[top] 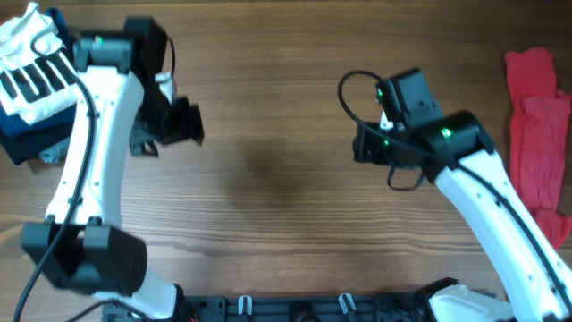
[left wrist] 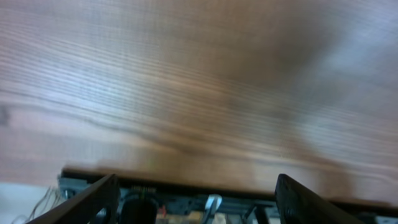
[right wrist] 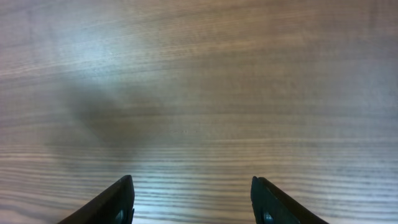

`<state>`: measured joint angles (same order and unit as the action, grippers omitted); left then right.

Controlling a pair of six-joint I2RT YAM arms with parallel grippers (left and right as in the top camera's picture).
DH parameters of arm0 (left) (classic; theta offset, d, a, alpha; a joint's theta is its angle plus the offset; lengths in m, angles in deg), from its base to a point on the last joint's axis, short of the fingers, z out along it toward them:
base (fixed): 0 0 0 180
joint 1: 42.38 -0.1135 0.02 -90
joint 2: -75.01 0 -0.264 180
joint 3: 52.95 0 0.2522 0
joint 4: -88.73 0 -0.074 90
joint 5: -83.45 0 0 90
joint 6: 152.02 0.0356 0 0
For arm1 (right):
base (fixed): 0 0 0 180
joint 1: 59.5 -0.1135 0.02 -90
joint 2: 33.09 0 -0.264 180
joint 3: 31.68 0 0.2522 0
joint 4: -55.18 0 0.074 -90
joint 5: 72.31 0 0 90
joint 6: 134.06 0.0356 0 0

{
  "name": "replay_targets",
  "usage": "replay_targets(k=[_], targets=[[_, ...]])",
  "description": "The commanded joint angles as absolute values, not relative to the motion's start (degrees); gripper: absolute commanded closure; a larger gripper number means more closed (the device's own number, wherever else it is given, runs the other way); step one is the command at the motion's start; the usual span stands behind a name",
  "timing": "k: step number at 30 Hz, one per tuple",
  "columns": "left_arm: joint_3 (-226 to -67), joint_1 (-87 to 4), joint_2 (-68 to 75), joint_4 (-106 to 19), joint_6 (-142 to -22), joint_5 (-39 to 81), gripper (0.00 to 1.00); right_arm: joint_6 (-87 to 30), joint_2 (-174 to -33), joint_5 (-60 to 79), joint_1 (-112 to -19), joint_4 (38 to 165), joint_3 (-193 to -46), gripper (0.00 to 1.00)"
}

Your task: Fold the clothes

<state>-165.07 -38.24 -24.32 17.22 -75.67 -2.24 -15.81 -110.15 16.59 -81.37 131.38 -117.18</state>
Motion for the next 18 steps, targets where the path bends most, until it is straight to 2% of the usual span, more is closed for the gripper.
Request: replay_targets(k=[1,6,8,9,10,11,18], targets=[[-151.3,-37.9,-11.4,10.5,-75.8,-2.4,0.2,-10.9,-100.8,16.8,-82.7,130.2,-109.4,0.39],[-135.3,-37.7,9.4,-7.2,-77.0,-1.5,0.18,-6.7,-81.6,27.3,-88.3,120.0,-94.7,0.35],[-130.6,-37.7,16.9,-14.4,-77.9,-1.7,0.13,-6.6,-74.6,33.6,-89.7,114.9,-90.6,0.22],[-128.4,-37.7,20.3,-18.0,-77.9,-1.7,0.08,-6.6,-71.9,36.4,-89.9,112.1,-88.9,0.1],[-126.4,-37.7,23.4,-21.1,-77.9,-1.9,0.0,-6.6,-69.4,38.5,-89.9,109.9,-87.4,0.04],[-124.9,-37.7,26.0,-23.4,-77.9,-2.1,0.0,-6.5,-67.5,40.4,-89.9,108.3,-86.3,0.0],[-122.8,-37.7,35.1,-26.2,-77.9,-2.1,0.0,-6.5,-65.3,42.5,-89.9,109.1,-85.3,0.0]])
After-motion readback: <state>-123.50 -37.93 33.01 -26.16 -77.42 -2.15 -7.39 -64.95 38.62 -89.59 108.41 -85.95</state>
